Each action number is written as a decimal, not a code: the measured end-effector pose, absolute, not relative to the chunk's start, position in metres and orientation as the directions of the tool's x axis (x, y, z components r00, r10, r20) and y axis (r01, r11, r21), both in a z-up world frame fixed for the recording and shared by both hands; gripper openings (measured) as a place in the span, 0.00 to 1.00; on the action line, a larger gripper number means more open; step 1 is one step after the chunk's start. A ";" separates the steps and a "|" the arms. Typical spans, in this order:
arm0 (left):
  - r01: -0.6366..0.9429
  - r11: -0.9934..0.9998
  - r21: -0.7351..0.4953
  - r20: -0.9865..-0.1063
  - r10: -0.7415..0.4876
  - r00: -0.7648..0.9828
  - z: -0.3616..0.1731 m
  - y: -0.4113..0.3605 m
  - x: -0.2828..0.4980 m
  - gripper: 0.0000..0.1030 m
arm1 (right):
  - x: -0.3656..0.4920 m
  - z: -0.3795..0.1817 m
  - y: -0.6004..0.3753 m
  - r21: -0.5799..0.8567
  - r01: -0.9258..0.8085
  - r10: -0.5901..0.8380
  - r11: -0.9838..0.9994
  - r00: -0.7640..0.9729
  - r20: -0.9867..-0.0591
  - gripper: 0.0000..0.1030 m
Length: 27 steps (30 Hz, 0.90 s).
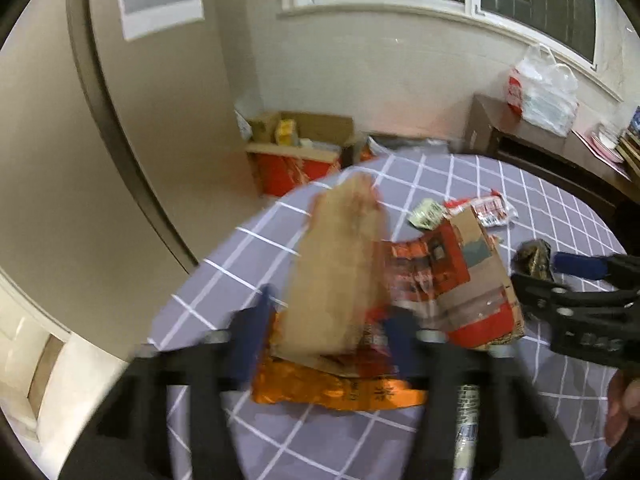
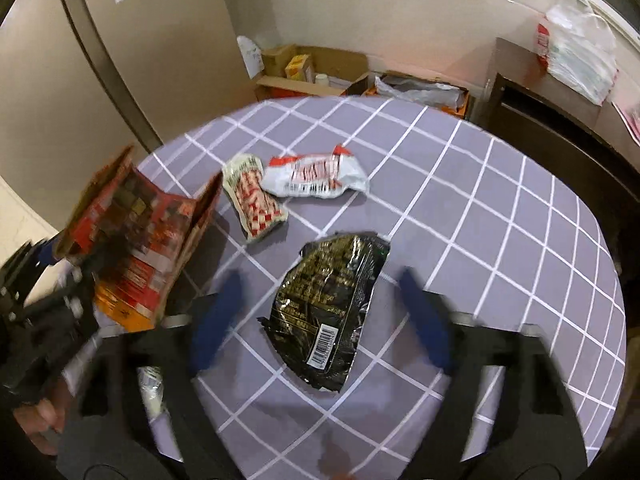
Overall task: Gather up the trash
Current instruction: 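Grasp the brown paper bag with left tool while right tool grasps black snack wrapper, then carry both items to the wastebasket and open both tools over it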
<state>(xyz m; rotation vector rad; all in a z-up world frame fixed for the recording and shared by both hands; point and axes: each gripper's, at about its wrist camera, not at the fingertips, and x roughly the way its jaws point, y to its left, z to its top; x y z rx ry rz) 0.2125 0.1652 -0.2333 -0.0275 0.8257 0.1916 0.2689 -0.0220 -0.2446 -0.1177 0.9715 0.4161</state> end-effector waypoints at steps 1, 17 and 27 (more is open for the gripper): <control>-0.175 0.983 0.053 -0.728 0.158 0.667 -0.233 0.164 0.212 0.21 | 0.267 -0.245 -0.022 0.070 -0.397 0.280 0.915 0.503 -0.818 0.42; -0.115 0.993 0.007 -0.635 0.093 0.767 -0.182 0.108 0.176 0.13 | 0.241 -0.207 -0.108 0.253 -0.342 0.408 0.905 0.528 -0.745 0.14; 0.019 1.000 0.000 -0.603 -0.016 0.798 -0.155 0.023 0.169 0.12 | 0.210 -0.174 -0.200 0.326 -0.268 0.422 0.907 0.612 -0.670 0.14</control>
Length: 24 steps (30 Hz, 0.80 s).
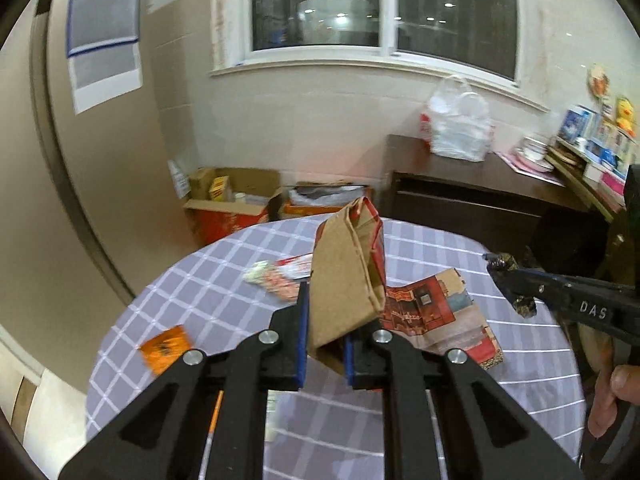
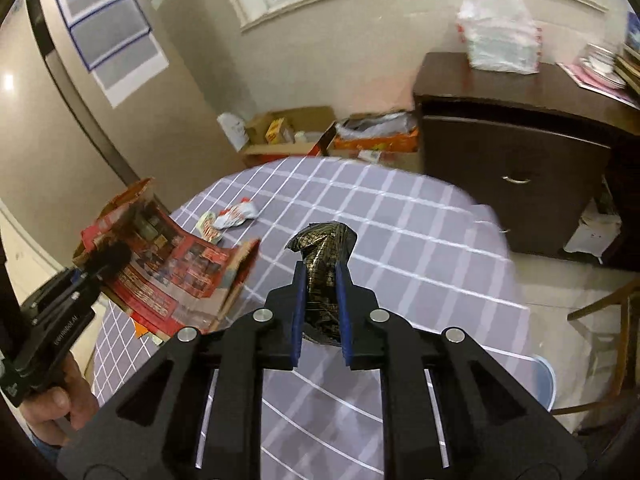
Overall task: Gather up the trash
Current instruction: 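Carry both items to the wastebasket and open both tools over it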
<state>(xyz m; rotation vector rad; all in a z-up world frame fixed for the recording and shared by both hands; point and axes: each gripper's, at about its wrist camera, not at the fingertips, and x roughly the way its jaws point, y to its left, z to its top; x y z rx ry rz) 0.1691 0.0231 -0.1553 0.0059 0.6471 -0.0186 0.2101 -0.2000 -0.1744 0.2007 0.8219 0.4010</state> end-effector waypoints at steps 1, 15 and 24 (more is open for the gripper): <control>0.040 0.999 0.001 -0.601 -0.031 0.799 -0.153 0.010 0.169 0.13 | 0.206 -0.171 -0.213 0.335 -0.258 0.421 0.906 0.623 -0.659 0.14; 0.411 0.912 -0.001 -0.618 -0.324 0.717 -0.155 -0.206 0.165 0.13 | 0.150 -0.168 -0.416 0.395 0.014 0.253 0.919 0.746 -0.616 0.14; 0.592 0.804 0.050 -0.738 -0.370 0.565 -0.222 -0.332 0.159 0.13 | 0.117 -0.215 -0.520 0.427 0.215 0.145 0.878 0.733 -0.665 0.14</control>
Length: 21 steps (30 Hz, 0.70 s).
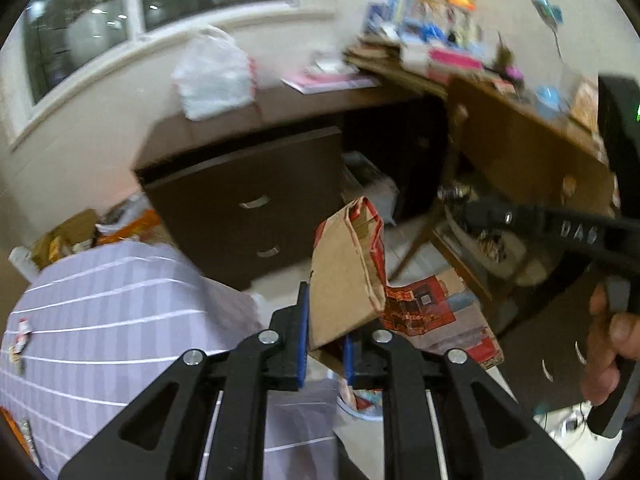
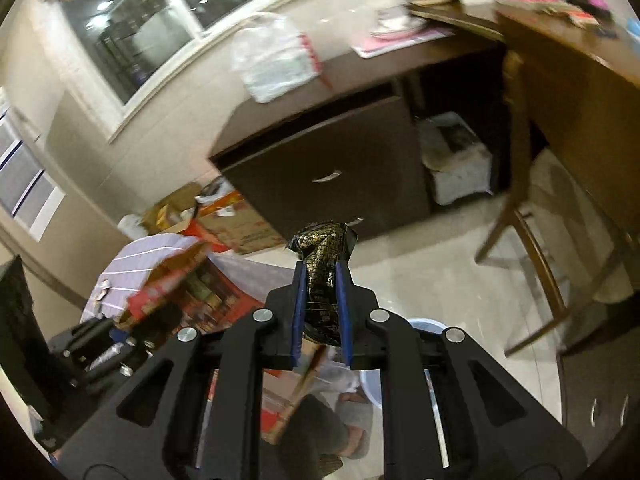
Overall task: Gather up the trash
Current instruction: 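Carry both items to the wastebasket and open both tools over it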
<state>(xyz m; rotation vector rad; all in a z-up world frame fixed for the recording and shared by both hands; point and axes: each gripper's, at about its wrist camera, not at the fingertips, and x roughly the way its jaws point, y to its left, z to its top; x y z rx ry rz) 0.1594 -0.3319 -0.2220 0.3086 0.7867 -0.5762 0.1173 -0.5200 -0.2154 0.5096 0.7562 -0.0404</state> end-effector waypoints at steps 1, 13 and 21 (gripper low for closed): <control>0.605 0.794 0.057 -0.750 -0.366 0.551 -0.230 -0.341 0.158 0.13 | 0.115 -0.221 -0.526 0.431 0.227 0.141 0.873 0.728 -0.671 0.15; 0.711 0.686 0.156 -0.888 -0.217 0.405 -0.320 -0.421 0.160 0.16 | 0.131 -0.315 -0.558 0.463 0.323 0.190 0.825 0.613 -0.767 0.15; 0.696 0.690 0.198 -0.883 -0.183 0.432 -0.325 -0.426 0.168 0.81 | 0.137 -0.358 -0.567 0.485 0.394 0.211 0.781 0.564 -0.798 0.77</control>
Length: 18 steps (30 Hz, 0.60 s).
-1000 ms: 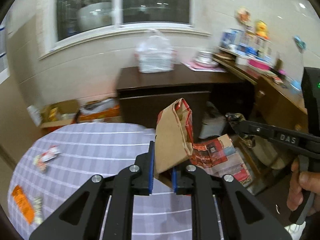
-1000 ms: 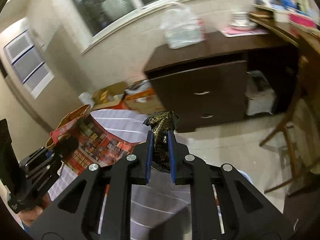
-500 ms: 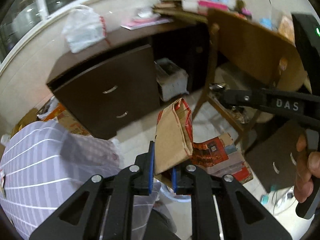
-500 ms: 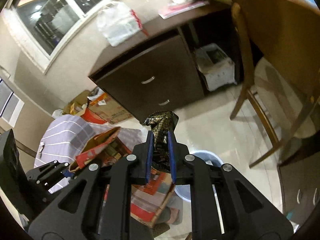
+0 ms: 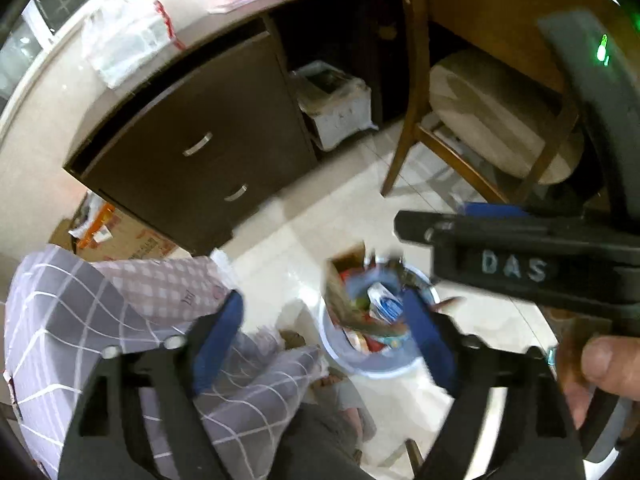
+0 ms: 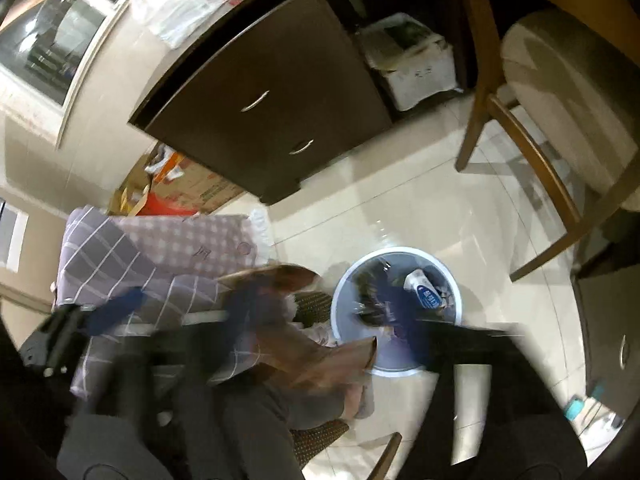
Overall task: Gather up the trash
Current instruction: 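Carry both items to the wastebasket and open both tools over it, then move both tools back to the table above the orange bag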
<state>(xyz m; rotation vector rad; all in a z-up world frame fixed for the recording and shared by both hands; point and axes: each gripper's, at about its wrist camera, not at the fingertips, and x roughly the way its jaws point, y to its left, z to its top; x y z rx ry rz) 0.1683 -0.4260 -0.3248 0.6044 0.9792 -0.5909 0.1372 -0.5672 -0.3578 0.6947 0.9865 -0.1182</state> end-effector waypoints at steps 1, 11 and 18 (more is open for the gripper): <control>0.694 0.691 0.205 -0.881 -0.178 0.438 -0.323 -0.425 0.169 0.82 | 0.136 -0.357 -0.568 0.489 0.397 0.210 0.777 0.568 -0.795 0.77; 0.655 0.742 0.140 -0.845 -0.255 0.469 -0.284 -0.404 0.168 0.87 | 0.129 -0.325 -0.568 0.459 0.431 0.141 0.777 0.592 -0.793 0.94; 0.628 0.771 0.100 -0.795 -0.318 0.516 -0.245 -0.384 0.158 0.88 | 0.125 -0.282 -0.554 0.452 0.399 0.108 0.797 0.643 -0.758 0.94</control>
